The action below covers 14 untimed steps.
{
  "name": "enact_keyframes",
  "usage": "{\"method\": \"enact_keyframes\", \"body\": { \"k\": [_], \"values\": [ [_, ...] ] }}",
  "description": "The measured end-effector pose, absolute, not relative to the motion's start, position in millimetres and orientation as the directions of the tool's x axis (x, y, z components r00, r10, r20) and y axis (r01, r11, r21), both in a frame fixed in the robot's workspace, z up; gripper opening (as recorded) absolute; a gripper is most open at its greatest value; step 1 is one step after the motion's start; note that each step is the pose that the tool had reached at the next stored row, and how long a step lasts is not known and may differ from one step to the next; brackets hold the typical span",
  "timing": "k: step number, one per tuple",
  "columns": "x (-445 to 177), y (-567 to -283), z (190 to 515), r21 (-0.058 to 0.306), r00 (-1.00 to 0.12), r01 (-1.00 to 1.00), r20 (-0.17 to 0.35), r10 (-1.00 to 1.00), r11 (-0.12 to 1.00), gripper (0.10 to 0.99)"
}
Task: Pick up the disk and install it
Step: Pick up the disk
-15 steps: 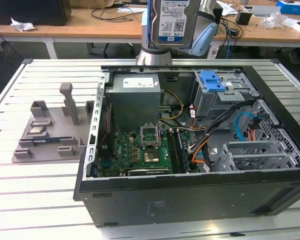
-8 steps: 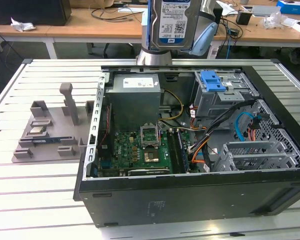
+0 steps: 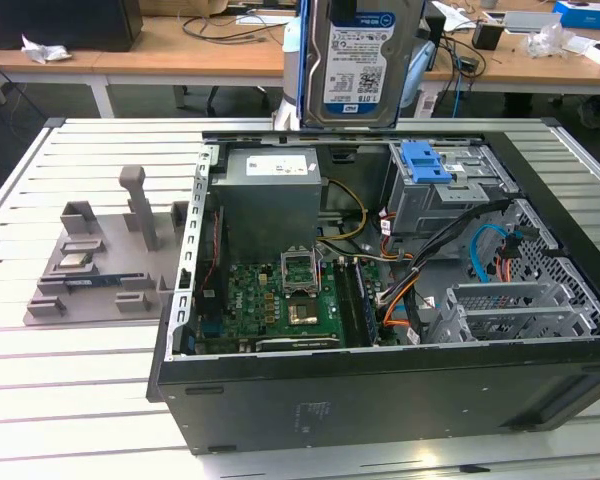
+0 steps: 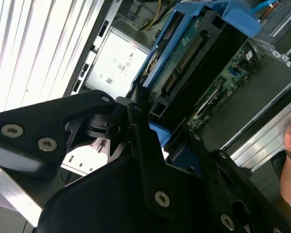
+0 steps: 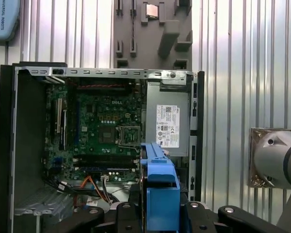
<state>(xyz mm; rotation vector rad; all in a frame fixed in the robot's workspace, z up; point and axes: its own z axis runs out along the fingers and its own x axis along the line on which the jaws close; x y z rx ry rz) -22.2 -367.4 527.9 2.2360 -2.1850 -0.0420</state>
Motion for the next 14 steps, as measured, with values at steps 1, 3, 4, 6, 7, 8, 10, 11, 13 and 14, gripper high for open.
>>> {"method": "enact_keyframes", "body": {
  "k": [1,3,4,6,7,8,10,11,13,14],
  "values": [
    [-22.2,-369.7,527.9,0.030,0.023,-0.999,-0.009,-1.000,-0.023,0.369],
    [-22.2,-373.5,527.7,0.029,0.023,-0.999,-0.009,-1.000,-0.023,0.369],
    [-22.2,-374.8,527.7,0.029,0.023,-0.999,-0.009,-1.000,-0.023,0.369],
    [-22.2,-377.4,527.6,0.029,0.023,-0.999,-0.009,-1.000,-0.023,0.369],
    [-22.2,-378.8,527.5,0.029,0.023,-0.999,-0.009,-1.000,-0.023,0.369],
    [-22.2,-380.1,527.5,0.029,0.023,-0.999,-0.009,-1.000,-0.023,0.369],
    [-22.2,-383.1,527.4,0.029,0.023,-0.999,-0.009,-1.000,-0.023,0.369],
    [-22.2,-385.2,527.3,0.029,0.023,-0.999,-0.009,-1.000,-0.023,0.369],
    [-22.2,-388.2,527.2,0.029,0.023,-0.999,-0.009,-1.000,-0.023,0.369],
    [-22.2,-392.0,527.1,0.029,0.023,-0.999,-0.009,-1.000,-0.023,0.369]
  ]
}}
